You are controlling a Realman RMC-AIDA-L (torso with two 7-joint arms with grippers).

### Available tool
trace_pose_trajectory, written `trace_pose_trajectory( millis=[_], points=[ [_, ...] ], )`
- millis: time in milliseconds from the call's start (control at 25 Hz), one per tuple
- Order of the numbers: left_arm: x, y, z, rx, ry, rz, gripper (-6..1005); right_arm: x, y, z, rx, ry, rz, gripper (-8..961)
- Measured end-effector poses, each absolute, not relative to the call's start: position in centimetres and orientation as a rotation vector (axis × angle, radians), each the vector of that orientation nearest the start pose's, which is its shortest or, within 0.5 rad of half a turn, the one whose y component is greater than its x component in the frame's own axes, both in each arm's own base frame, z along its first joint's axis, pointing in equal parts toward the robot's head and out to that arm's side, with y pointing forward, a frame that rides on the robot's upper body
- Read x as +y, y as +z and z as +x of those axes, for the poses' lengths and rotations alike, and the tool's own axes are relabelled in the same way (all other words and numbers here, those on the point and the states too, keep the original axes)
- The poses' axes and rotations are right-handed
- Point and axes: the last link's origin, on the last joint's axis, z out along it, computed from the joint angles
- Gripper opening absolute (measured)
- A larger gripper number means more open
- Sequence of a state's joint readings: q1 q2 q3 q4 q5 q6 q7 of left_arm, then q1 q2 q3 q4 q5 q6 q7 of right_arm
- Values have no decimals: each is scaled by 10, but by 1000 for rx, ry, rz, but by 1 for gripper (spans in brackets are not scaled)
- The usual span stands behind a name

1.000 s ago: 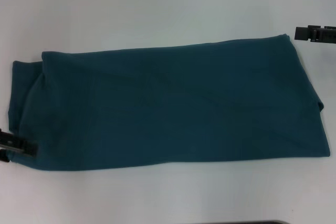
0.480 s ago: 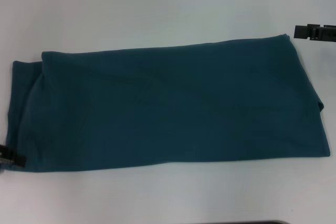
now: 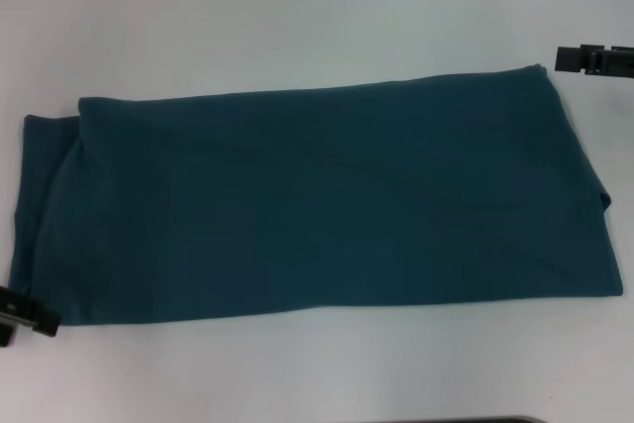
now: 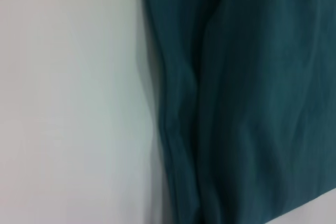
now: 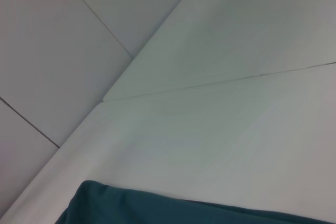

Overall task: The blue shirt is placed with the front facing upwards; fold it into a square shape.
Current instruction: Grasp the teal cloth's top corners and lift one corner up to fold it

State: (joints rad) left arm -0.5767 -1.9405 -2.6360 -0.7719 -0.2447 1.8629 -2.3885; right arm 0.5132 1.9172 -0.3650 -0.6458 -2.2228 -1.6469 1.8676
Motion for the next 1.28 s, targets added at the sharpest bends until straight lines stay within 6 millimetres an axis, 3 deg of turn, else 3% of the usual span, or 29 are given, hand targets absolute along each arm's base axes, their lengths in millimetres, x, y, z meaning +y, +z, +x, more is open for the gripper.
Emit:
trace_pose_trajectory(
  millis=[840,1280],
  points=[
    [287,67,-344,-2090,378,-2209,881,323,89,326,1362,687,-2372,911],
    [305,66,-329,-2010,363,-2259,877,324,90,326,1360,694,-2371,911]
  ],
)
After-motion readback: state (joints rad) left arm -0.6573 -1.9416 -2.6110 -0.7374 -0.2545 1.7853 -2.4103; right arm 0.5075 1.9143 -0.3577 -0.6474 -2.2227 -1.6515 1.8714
